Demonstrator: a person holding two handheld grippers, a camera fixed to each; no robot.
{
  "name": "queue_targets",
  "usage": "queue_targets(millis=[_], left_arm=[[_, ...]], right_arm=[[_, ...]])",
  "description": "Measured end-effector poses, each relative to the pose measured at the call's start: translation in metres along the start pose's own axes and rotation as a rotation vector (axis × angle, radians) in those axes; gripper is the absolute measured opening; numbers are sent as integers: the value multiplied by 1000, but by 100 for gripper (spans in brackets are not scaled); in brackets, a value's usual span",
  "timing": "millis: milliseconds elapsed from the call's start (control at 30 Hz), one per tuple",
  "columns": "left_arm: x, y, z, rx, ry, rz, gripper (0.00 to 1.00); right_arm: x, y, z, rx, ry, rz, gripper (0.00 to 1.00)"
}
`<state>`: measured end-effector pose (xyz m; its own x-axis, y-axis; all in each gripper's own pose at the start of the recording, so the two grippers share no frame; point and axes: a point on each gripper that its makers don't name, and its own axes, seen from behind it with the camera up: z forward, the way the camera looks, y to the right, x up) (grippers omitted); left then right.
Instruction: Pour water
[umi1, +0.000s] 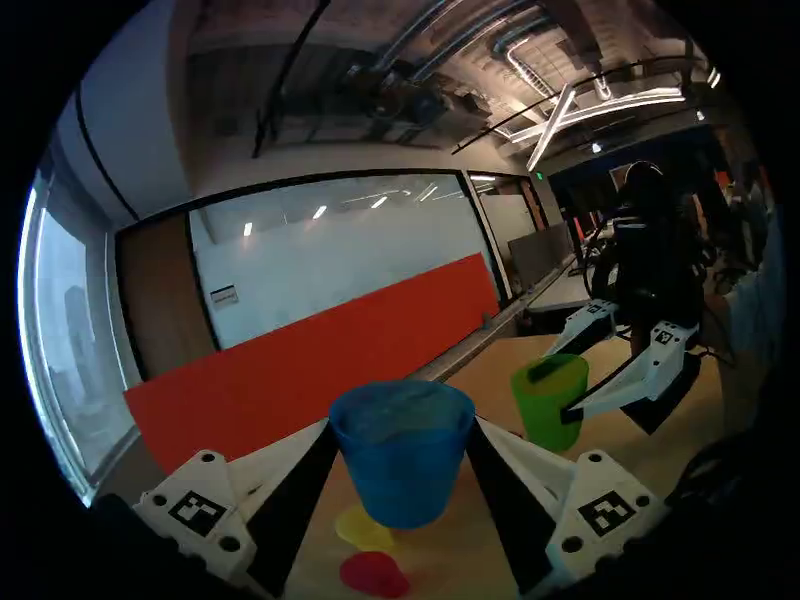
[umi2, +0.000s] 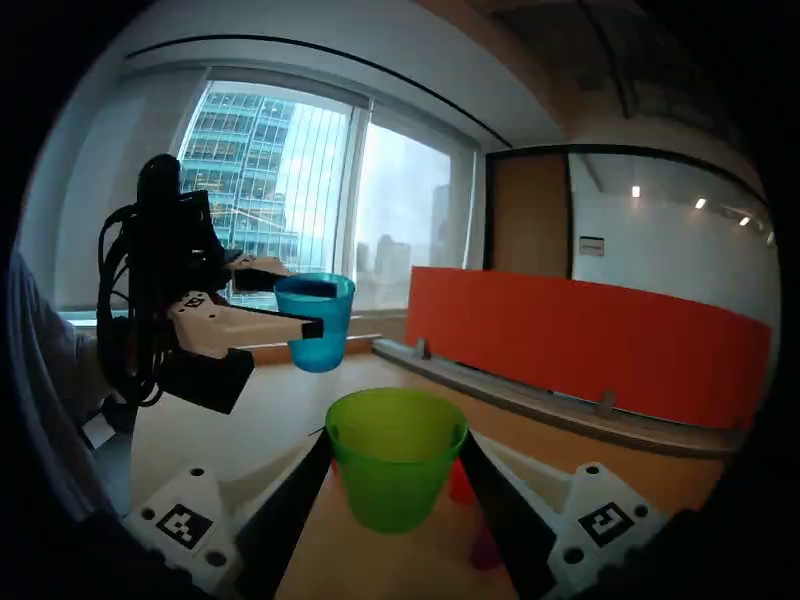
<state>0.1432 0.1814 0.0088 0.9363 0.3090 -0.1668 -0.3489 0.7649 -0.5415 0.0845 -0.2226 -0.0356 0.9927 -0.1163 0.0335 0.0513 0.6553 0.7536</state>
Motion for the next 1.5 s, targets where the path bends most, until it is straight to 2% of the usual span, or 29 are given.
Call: queue_targets(millis=[767,1167,1500], left_arm=[[38,1,8,18,11,281,86],[50,0,10,37,7,403,86],[59,5,17,37,9,536,86]], right_arm=[[-5,-30,19,78,4,1,92],[-5,-45,26,112,7,1,91],[-5,-50,28,125,4,-4,91]])
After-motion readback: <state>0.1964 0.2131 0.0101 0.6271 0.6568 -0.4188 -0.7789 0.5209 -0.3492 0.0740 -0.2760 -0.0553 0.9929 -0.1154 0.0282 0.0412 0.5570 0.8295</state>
